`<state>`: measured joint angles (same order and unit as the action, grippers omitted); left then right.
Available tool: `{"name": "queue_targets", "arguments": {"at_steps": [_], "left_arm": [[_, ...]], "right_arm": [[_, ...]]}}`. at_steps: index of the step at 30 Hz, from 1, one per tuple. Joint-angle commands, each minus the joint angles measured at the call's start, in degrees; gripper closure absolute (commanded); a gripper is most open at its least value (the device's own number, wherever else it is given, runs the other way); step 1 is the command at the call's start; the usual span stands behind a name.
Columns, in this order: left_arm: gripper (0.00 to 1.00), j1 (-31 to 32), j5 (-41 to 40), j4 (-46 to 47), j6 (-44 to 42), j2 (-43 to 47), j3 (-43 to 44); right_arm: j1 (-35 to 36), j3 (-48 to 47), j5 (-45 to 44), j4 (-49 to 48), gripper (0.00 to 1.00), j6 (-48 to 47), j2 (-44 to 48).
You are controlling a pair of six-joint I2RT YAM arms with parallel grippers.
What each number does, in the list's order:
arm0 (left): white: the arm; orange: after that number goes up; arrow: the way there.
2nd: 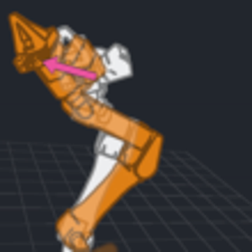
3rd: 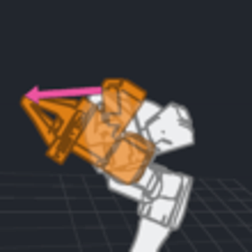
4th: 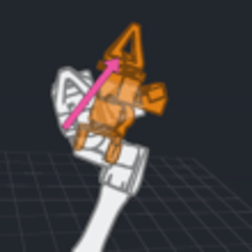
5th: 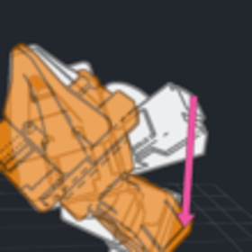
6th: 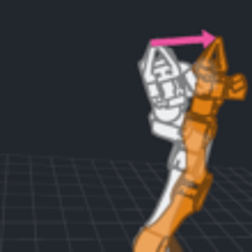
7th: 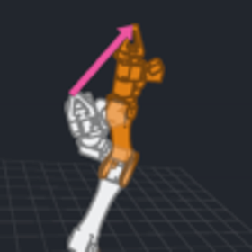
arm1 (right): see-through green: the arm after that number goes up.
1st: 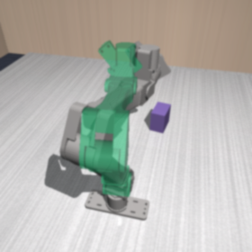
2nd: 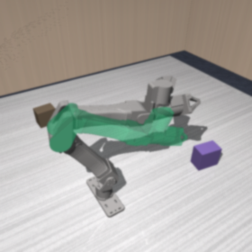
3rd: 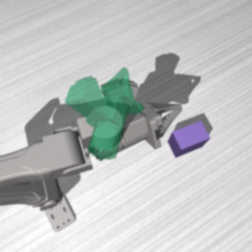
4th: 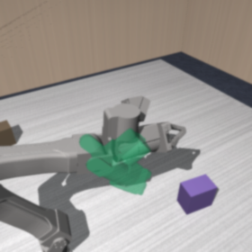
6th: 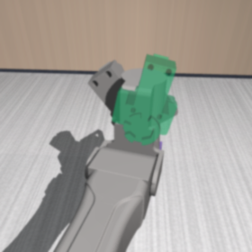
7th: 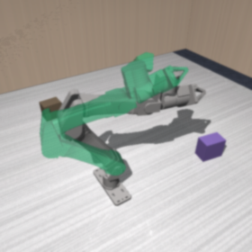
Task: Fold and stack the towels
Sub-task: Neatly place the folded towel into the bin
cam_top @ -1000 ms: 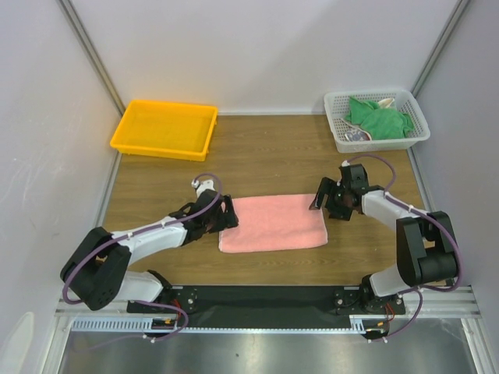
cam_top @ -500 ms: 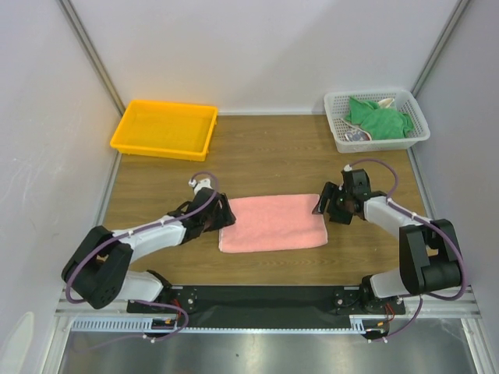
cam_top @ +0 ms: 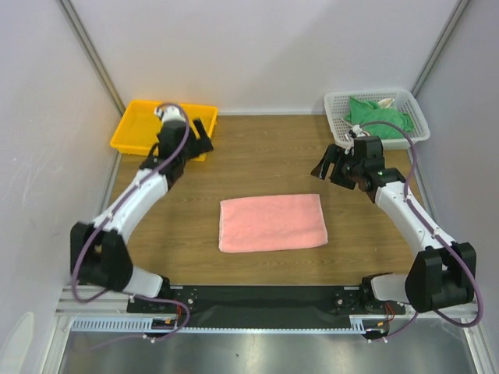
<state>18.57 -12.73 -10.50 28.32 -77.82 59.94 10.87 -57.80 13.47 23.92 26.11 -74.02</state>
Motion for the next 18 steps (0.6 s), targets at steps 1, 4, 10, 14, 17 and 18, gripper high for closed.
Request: {"name": "queue_targets", "arguments": {"at_steps": [1, 4, 10, 14, 17, 18], "left_arm": [[0.07, -6.3, -2.5, -1.2, -5.9, -11.2, 10.1], [0.08, -11.0, -5.0, -2.4, -5.5, -17.3, 18.3], [0.08, -17.3, -11.2, -8.5, -7.0, -32.7, 35.4], [0.09, -20.5, -16.6, -9.2, -2.7, -37.2, 38.9], [0.14, -21.4, -18.0, -10.4, 3.7, -39.0, 38.9], [0.14, -21.5, -18.6, -10.9, 5.5, -39.9, 38.9]], "right_arm": [[0.0, -1.5, 1.6, 1.0, 0.19, -1.8, -2.4], [0.0, -0.9, 2.9, -0.4, 0.19, -1.7, -3.9], [0.0, -0.6, 4.5, -1.4, 0.2, -0.9, -7.5], [-0.1, -0.8, 4.4, -2.0, 0.19, -0.7, -9.2], [-0.1, -1.6, 4.6, -1.2, 0.19, -0.8, -11.0], [0.0, -1.8, 4.7, -0.9, 0.19, -1.0, -11.3]]}}
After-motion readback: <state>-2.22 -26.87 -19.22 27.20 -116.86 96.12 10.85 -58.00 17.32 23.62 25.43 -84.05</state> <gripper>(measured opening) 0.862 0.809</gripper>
